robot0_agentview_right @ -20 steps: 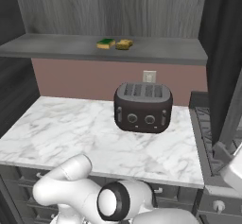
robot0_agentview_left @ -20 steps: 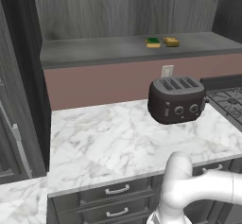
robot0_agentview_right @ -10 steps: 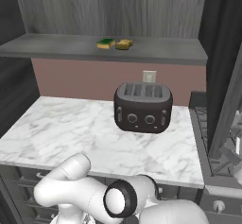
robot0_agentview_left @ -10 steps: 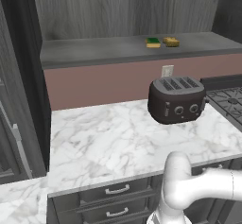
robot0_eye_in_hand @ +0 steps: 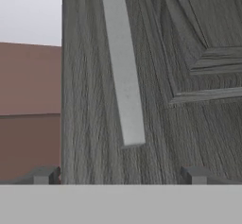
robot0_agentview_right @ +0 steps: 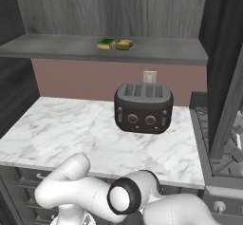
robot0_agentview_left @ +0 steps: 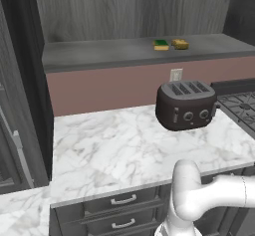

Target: Pick up the sponge and sponge from the sink, and place them back in the cabinet, and close the cabinet doors.

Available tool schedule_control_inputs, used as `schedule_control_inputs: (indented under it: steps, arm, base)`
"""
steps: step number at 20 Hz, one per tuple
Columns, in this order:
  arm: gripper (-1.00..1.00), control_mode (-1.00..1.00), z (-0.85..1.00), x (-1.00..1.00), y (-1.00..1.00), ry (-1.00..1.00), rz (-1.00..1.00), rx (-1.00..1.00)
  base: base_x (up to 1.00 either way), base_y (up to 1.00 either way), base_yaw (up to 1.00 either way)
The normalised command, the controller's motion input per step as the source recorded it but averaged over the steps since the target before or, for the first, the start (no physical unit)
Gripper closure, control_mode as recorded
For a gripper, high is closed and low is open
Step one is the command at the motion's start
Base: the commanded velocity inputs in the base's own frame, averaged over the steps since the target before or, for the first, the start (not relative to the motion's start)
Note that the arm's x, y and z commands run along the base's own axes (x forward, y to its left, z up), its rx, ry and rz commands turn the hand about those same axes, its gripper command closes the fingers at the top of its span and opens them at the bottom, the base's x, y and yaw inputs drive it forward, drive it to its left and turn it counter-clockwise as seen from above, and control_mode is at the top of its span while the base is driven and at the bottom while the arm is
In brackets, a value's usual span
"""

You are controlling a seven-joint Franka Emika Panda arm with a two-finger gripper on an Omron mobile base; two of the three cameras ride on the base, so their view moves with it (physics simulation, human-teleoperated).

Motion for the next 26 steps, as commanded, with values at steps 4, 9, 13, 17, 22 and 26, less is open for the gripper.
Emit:
schedule_control_inputs:
  steps: [4, 9, 13, 17, 22, 26]
  arm:
    - [-1.00, -1.00, 0.00, 0.27, -0.08, 0.00, 0.04, 0.00]
    - [-1.00, -1.00, -0.08, 0.34, 0.00, 0.00, 0.01, 0.00]
    - [-1.00, -1.00, -0.03, 0.41, 0.01, 0.00, 0.00, 0.00]
    - [-1.00, -1.00, 0.00, 0.40, 0.08, 0.00, 0.00, 0.00]
    - [-1.00, -1.00, 0.00, 0.42, 0.17, 0.00, 0.00, 0.00]
    - [-1.00, -1.00, 0.00, 0.45, 0.19, 0.00, 0.00, 0.00]
  base:
    - [0.00, 0.00, 0.00]
    - [0.00, 0.00, 0.00]
    - [0.00, 0.00, 0.00]
    - [0.00, 0.00, 0.00]
    - [0.00, 0.00, 0.00]
    - [0.00, 0.00, 0.00]
